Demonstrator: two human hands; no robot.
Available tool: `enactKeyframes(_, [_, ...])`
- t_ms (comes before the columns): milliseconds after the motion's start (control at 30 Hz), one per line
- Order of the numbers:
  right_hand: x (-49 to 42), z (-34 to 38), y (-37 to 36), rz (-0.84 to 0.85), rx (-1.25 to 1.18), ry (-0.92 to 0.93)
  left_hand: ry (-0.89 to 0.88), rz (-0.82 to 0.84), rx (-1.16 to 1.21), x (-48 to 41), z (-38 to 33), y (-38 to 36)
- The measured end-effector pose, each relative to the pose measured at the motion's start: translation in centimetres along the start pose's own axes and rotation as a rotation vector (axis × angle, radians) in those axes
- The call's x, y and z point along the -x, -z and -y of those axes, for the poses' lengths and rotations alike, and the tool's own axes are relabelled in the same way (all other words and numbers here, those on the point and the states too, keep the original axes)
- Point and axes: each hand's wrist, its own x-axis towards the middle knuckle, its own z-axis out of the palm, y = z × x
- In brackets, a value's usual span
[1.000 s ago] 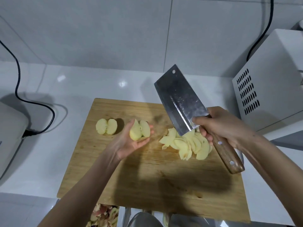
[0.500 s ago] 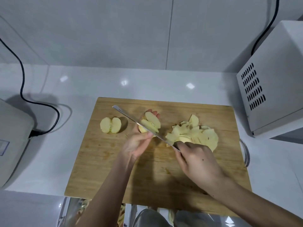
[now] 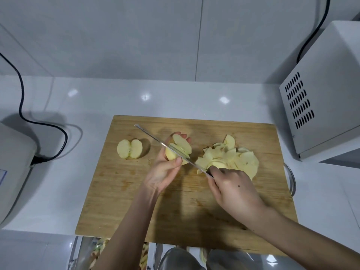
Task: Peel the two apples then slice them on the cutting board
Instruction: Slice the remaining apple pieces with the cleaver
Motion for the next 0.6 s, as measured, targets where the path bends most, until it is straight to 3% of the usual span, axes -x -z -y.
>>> enactKeyframes(267, [-0.2,0.8,0.5,0.031,-0.015,0.000,0.049,0.067,0.153,-0.4,-0.3,0.1])
enactKeyframes(400, [-0.7,0.7,0.9,0.029,-0.063,-0.024,0.006,0.020,-0.239,-0.1,-1.1,-0.4])
enactKeyframes(467, [-0.9,0.7,1.1,0.037,-0.050,-0.022,-0.014,0.026,-0.181,-0.1,-1.1,-0.6])
enactKeyframes(600, [-1.1,0.8,1.2,0.031,0.006,-0.014,0.002,0.105,0.163,-0.3,-0.2,-1.1])
